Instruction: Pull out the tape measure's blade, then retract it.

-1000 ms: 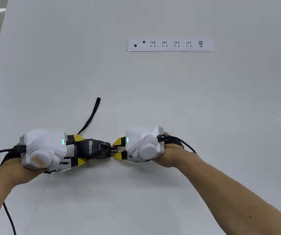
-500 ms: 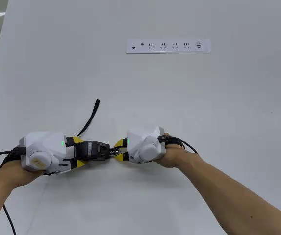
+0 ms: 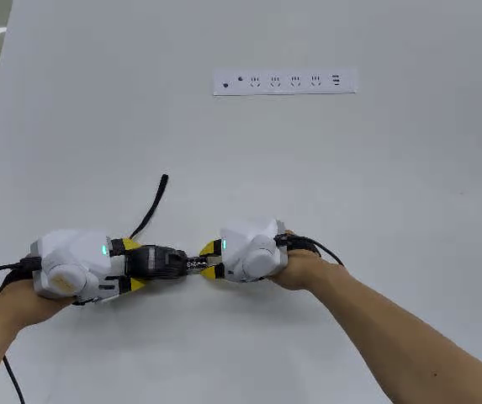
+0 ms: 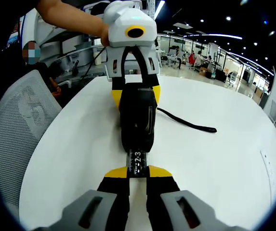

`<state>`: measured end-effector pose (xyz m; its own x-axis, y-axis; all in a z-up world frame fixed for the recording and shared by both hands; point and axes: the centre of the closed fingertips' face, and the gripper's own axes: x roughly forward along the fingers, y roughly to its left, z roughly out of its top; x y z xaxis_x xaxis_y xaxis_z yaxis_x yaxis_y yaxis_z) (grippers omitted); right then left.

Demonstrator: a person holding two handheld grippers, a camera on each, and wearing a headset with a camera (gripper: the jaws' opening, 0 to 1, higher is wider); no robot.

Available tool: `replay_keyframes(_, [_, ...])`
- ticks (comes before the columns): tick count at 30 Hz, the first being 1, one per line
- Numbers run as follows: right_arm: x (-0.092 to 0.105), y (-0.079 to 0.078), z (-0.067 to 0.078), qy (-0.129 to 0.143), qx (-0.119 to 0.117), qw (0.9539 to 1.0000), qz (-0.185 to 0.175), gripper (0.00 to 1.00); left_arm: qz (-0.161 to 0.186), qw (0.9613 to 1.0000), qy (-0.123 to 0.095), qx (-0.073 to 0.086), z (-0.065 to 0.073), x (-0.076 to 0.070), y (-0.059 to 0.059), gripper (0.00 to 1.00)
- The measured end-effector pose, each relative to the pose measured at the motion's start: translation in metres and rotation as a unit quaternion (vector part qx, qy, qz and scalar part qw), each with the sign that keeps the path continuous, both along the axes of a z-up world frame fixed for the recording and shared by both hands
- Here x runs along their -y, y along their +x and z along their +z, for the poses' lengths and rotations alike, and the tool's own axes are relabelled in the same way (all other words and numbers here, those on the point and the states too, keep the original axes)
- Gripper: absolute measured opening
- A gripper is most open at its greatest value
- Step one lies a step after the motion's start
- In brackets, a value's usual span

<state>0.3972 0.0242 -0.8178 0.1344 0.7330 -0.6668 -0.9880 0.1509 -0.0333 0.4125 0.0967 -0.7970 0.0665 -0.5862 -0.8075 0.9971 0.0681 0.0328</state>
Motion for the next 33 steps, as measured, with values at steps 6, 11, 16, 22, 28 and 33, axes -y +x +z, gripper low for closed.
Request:
replay_keyframes(6, [0.007,-0.001,-0.001,-0.003,0.0,1.0,0.0,0.1,0.0,1.0,0.0,0.0,0.0,0.001,0.0,0.29])
replay_keyframes(11, [0.012,-0.002,-0.002,-0.005,0.0,1.0,0.001,0.1,0.0,1.0,0.0,0.0,0.001,0.001,0.0,0.29])
replay_keyframes(16, [0.017,-0.003,-0.002,-0.006,-0.001,1.0,0.0,0.1,-0.001,1.0,0.0,0.0,0.001,0.001,-0.001,0.29])
replay_keyframes(22, [0.023,-0.004,-0.002,-0.009,-0.001,1.0,0.0,0.1,-0.002,1.0,-0.001,0.001,0.001,0.001,-0.001,0.29])
replay_keyframes(28, [0.03,-0.006,-0.002,-0.012,-0.002,0.9999,-0.001,0.1,-0.004,1.0,-0.001,-0.001,0.001,0.001,-0.001,0.29])
replay_keyframes(33, [0.036,-0.007,-0.002,-0.014,-0.003,0.9999,-0.002,0.1,-0.006,1.0,-0.002,-0.002,0.0,0.0,-0.001,0.29])
